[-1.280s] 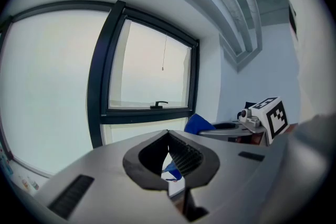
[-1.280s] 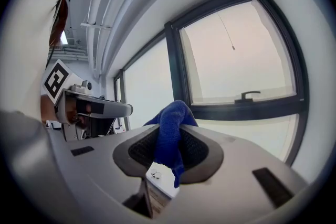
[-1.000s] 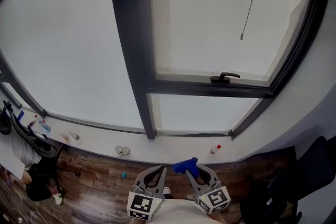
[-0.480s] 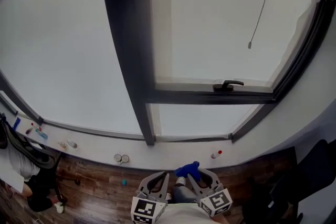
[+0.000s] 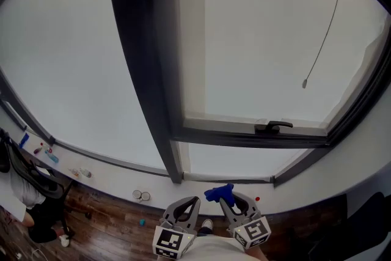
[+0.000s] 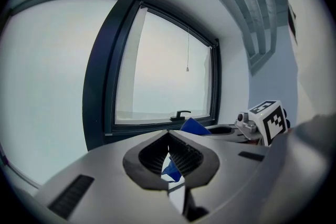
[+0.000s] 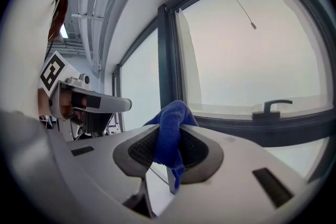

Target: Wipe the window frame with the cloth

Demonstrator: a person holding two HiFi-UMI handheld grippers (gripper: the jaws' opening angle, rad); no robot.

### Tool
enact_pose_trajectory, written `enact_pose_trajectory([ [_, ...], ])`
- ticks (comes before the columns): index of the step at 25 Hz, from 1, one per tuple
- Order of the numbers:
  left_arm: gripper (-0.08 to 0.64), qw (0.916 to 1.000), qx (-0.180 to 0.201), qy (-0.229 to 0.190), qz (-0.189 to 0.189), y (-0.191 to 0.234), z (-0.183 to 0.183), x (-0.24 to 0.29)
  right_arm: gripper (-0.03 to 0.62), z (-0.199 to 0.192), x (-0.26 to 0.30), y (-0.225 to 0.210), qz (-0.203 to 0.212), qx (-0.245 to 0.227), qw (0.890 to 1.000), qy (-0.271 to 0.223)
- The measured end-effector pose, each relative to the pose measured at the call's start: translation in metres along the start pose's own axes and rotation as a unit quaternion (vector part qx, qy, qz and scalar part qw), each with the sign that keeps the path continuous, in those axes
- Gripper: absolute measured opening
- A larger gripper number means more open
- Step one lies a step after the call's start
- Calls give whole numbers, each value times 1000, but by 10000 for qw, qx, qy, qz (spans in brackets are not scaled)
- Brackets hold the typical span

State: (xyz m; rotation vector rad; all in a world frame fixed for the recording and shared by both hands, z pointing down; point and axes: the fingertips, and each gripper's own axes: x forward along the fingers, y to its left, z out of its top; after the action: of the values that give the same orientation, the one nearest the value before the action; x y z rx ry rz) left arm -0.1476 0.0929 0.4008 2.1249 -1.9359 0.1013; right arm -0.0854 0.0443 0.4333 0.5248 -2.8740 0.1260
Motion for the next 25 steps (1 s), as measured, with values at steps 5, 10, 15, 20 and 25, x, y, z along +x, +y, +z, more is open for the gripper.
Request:
enact_pose_trajectory([
  [5, 9, 9990, -185, -76, 388, 17, 3, 20, 103, 1, 28, -24, 372, -51, 9992, 112],
  [10, 9, 9948, -364, 74, 949, 47, -14, 24, 103, 2, 59, -25, 815, -128, 9965, 122],
  [15, 9, 9954, -338, 146, 888, 51, -17, 35, 103, 12, 64, -24, 861, -189, 9961, 23],
  [20, 9, 9988, -315, 70, 356, 44, -10, 58, 103, 4, 58, -37, 415, -74, 9991, 105],
  [25, 9, 9995, -220, 137, -157, 50, -5, 74, 103, 7, 63, -49, -117, 45, 9999, 111],
])
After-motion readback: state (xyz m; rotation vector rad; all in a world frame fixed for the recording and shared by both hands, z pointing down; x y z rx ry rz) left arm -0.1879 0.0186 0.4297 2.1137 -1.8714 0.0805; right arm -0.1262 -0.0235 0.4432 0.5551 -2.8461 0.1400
